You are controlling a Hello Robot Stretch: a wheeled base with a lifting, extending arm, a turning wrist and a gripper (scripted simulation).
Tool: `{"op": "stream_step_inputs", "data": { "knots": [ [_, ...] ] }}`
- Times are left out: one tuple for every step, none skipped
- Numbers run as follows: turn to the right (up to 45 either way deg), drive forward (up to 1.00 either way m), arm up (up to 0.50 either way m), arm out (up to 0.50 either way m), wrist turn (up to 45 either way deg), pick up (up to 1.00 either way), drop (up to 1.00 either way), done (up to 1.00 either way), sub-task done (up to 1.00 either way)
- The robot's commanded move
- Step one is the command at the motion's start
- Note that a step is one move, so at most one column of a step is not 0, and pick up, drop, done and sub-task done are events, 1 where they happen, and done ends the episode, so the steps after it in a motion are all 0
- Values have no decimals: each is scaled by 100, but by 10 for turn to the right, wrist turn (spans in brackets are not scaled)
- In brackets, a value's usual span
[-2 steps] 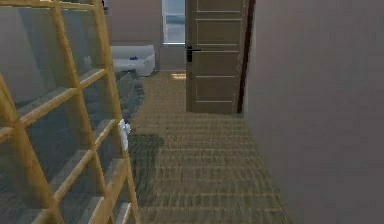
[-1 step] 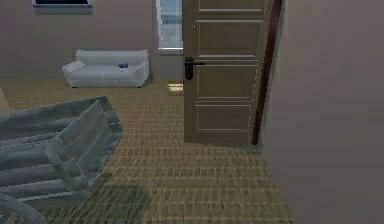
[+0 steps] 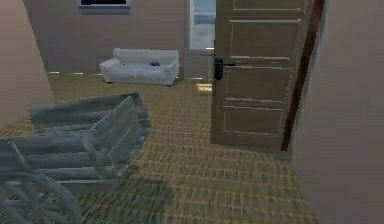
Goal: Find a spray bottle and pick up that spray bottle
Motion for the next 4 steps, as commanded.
{"op": "stream_step_inputs", "data": {
  "knots": [
    [0, 100, 0, 0, 0, 0, 0, 0, 0],
    [0, 85, 0, 0, 0, 0, 0, 0, 0],
    [0, 50, 0, 0, 0, 0, 0, 0, 0],
    [180, 0, 0, 0, 0, 0, 0, 0, 0]
  ]
}}
